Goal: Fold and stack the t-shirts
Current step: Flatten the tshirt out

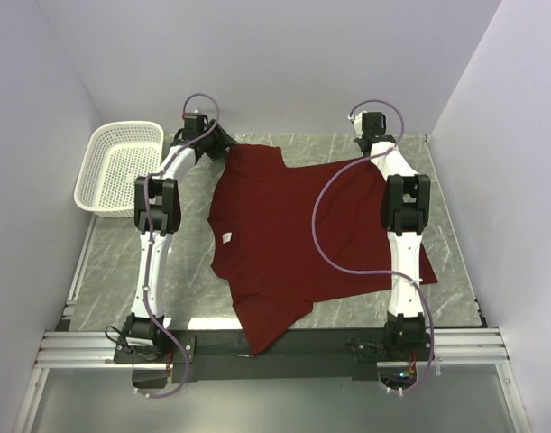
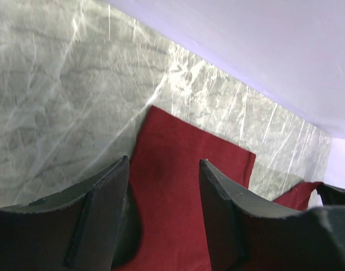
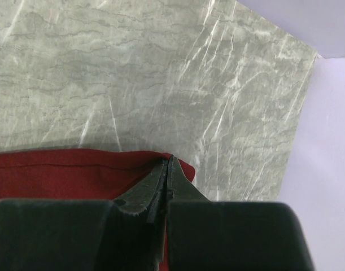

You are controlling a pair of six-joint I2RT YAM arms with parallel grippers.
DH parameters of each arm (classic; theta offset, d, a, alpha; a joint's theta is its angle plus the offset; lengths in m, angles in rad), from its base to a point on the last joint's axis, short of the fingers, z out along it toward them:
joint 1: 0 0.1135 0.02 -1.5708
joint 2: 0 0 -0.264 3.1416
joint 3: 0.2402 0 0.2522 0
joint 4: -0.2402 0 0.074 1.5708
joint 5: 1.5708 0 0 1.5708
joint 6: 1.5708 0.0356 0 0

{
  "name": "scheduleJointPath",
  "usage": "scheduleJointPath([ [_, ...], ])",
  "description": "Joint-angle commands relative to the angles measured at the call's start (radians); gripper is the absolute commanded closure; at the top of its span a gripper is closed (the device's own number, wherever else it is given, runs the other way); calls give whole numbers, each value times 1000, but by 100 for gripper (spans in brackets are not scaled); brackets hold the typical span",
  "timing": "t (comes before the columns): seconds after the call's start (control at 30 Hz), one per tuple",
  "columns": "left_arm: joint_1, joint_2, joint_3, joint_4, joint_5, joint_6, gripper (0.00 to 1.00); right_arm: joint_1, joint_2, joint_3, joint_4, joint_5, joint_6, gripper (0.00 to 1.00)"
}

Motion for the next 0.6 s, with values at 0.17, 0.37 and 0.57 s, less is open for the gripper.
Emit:
scheduleJointPath([
  [0.17, -19, 65, 100, -94, -98, 46, 43, -13, -42, 5, 25, -31, 43, 100],
  [0.37, -50, 67, 114, -177, -161, 139, 50, -16, -53, 3, 12, -43, 57, 100],
  [0.57, -67, 6, 41, -172, -112, 207, 64, -20, -73, -17, 1, -57, 74, 100],
])
